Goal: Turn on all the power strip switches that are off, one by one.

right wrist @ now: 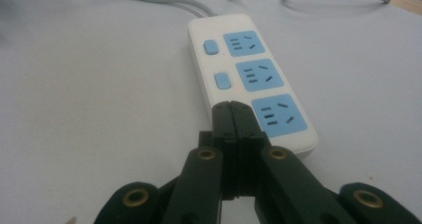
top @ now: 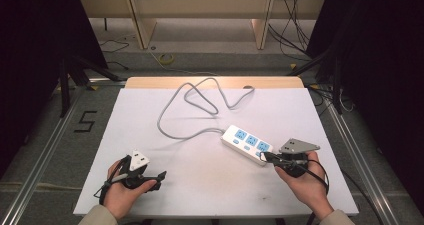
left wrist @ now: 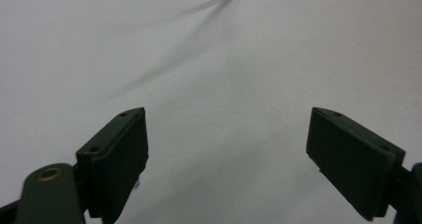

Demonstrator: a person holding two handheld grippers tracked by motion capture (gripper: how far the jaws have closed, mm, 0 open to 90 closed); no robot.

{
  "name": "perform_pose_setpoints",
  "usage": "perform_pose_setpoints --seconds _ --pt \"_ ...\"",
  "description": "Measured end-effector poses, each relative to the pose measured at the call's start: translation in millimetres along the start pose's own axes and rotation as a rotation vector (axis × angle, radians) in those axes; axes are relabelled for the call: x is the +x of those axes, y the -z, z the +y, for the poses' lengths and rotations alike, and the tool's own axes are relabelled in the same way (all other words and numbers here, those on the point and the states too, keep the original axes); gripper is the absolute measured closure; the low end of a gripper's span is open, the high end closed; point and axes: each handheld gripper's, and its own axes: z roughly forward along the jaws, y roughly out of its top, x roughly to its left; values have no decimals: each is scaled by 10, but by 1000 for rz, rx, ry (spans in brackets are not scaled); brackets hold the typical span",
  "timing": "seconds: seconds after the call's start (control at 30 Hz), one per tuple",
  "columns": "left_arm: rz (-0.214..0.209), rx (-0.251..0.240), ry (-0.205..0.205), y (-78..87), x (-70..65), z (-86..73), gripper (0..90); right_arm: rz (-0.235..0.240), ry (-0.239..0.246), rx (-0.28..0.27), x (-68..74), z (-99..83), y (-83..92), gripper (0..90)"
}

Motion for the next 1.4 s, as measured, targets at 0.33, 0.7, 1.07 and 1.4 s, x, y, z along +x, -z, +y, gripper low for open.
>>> perform_pose_setpoints --seconds 0.33,0.7,1.07,1.4 --pt "1 0 -2 -8 -4 -1 163 2 7 21 -14 70 -58 900" --pt "-3 7 -11 -12 -13 5 163 10 10 60 -18 159 -121 900" --pt "-3 5 -7 -21 -21 2 163 17 33 87 0 257 -194 900" --pt "-4 6 -9 -18 -22 5 163 21 49 106 28 373 -268 900"
